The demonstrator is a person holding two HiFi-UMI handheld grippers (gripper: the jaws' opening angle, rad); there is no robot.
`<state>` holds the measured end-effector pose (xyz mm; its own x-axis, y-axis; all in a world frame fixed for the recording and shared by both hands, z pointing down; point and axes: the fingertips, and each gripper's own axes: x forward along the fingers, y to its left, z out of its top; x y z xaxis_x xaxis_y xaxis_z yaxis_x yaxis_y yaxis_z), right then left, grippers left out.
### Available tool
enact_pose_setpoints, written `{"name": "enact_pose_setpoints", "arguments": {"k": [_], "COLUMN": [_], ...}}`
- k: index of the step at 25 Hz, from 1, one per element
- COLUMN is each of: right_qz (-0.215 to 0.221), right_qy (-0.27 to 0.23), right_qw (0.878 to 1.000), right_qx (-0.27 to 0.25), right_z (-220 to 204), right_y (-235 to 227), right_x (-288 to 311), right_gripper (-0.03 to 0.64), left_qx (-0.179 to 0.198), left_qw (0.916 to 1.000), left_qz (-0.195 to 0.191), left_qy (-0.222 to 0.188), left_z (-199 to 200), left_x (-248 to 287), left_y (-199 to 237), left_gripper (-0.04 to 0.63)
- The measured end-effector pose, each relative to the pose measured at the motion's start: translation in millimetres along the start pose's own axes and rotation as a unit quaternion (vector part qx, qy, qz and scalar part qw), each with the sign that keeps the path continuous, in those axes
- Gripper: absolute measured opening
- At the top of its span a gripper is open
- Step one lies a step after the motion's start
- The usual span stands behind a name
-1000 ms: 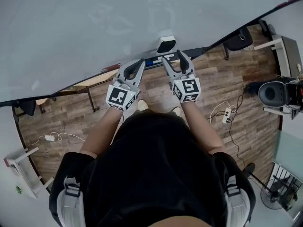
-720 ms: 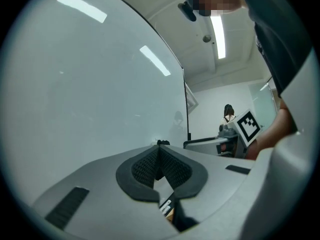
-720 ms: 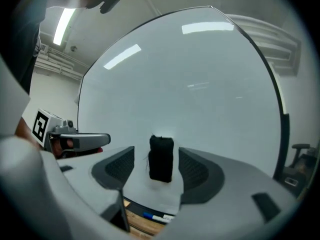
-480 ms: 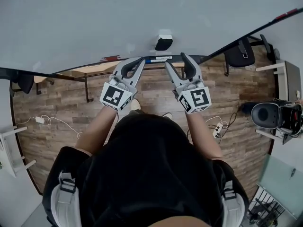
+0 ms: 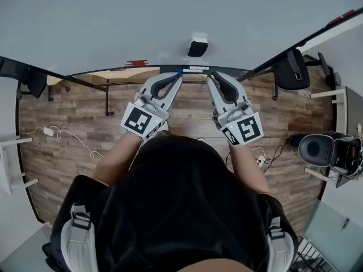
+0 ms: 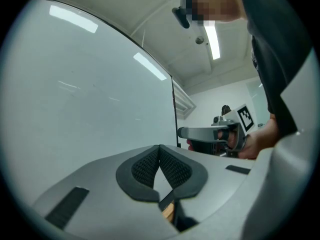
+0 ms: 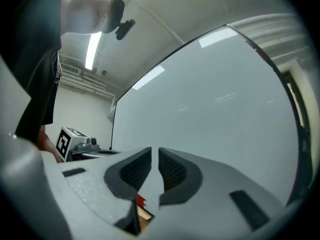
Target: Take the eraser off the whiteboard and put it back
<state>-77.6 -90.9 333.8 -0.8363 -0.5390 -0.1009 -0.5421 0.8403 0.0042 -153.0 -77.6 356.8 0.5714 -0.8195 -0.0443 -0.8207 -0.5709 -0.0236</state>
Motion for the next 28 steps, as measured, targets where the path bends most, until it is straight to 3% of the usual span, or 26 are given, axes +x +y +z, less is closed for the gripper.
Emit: {"name": "enact_pose_setpoints", "arguments": {"k": [3, 28], "right_qz": [0.008, 0.023], "right_qy": [-0.003, 0.011], "right_qw": [1.000, 1.000], "right_qx": [-0.011, -0.006], "right_z": [4.9, -7.6], "right_y": [3.1, 11.1], "right_x": [-5.3, -14.4], "right_gripper": [0.002, 0.002], "left_qx": [0.001, 0.008], "left_qw": [1.0000, 0.9999], "left_qz": [-0.001, 0.010], "left_qy": [-0.001, -0.002], "left_z": [2.3, 4.0], "left_x": [-0.5, -5.8], "left_y": [-10.0, -19.2], "left_gripper": [-0.006, -0.006]}}
